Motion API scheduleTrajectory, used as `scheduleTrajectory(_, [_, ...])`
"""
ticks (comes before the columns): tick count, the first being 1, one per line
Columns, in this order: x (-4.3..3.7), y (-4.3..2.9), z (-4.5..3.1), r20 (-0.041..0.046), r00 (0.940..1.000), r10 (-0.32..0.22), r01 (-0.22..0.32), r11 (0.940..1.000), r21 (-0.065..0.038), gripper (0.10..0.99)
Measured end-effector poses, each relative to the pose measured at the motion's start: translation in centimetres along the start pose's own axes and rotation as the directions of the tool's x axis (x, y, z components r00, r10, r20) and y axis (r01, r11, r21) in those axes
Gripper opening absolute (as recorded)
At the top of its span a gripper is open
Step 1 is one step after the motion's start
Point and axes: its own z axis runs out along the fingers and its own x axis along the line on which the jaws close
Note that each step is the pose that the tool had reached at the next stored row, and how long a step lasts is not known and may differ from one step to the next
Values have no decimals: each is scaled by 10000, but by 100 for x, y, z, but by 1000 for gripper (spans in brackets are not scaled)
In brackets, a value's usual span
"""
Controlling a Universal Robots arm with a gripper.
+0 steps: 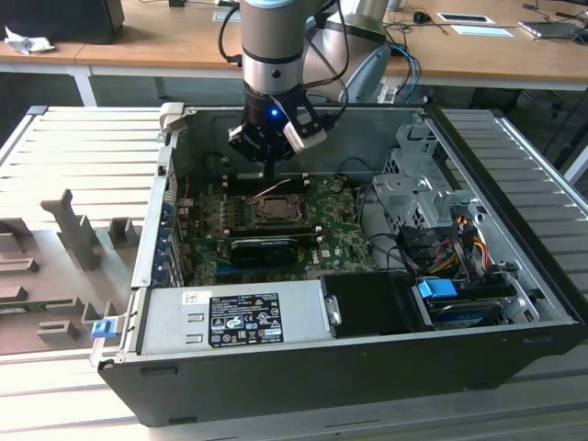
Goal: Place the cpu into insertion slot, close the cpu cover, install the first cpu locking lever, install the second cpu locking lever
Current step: 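Install the first cpu locking lever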
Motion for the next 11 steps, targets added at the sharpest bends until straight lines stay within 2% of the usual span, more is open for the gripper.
scheduleTrajectory(2, [1, -4, 32, 7, 10000, 1, -1, 10000, -99, 106])
scheduleTrajectory(7, [2, -15, 114, 7, 10000, -18, 18, 9999, -100, 106])
scheduleTrajectory(11, [-2, -17, 126, 76, 9996, -262, 263, 9996, -94, 106])
